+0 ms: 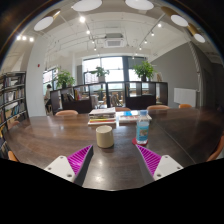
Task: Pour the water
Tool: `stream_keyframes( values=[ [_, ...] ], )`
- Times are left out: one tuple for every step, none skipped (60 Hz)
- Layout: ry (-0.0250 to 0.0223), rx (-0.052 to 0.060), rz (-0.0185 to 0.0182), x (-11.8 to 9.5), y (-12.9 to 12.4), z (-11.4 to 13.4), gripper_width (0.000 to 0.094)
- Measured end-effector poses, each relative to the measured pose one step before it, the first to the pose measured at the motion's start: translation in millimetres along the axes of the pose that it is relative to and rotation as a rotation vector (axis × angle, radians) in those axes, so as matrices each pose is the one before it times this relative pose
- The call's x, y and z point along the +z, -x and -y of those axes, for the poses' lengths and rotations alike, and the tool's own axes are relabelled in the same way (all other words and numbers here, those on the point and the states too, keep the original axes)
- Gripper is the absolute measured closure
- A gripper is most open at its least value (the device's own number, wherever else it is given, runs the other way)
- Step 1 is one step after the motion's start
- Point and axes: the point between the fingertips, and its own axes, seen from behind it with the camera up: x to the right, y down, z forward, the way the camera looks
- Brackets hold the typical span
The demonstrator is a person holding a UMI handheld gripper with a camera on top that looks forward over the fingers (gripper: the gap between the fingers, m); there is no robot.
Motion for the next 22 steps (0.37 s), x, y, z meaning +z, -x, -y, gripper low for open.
stream_keyframes(
  values=[
    [-0.00583,-0.0001,-0.00223,-1.31,0.88,1.91,0.0088],
    [-0.00634,-0.0002,-0.00108,-0.96,0.07,2.43,0.0081],
    [-0.00577,0.0001,0.00054,-0.7,0.91,2.32,0.0086],
    [-0.00379,-0.0004,0.00147,-1.09,1.03,1.75,0.0087],
    [-0.00178,-0.0013,0.00127,-1.18,0.91,1.48,0.0082],
    [0.00089,-0.0019,0.00035,-6.65,-0.62,2.75,0.0084],
    [0.00038,-0.0022,0.00054,-1.36,0.94,1.52,0.009],
    [-0.00055,-0.002,0.00086,-1.49,0.78,1.41,0.008],
    [-0.0018,-0.0016,0.00092,-1.25,0.9,2.09,0.0084],
    [-0.00232,-0.0008,0.00079,-1.45,0.83,1.73,0.0086],
    [-0.00205,-0.0006,0.00027,-2.16,1.25,1.74,0.0086],
    [-0.00195,-0.0016,-0.0001,-0.58,0.41,1.29,0.0086],
    [-0.002,-0.0021,-0.00064,-1.14,0.26,0.98,0.0088],
    [-0.00319,-0.0024,-0.00132,-1.13,0.15,1.33,0.0083],
    [-0.00406,-0.0029,-0.00267,-0.57,-0.16,1.39,0.0085],
    [-0.00319,-0.0032,-0.00404,-0.63,-0.46,1.06,0.0086],
    [-0.00157,-0.0019,-0.00415,-0.56,-0.58,0.73,0.0079],
    [0.00044,-0.001,-0.00401,-1.11,-0.53,0.34,0.0085],
    [0.00221,0.0003,-0.00312,-4.45,0.07,0.89,0.0088],
    [0.00071,0.0013,-0.00111,-0.51,0.38,0.0,0.0082],
    [-0.00053,0.0009,0.00064,-0.46,0.69,-0.21,0.0085],
    [-0.00112,0.0002,0.00131,-0.53,0.34,-0.12,0.0086]
  ],
)
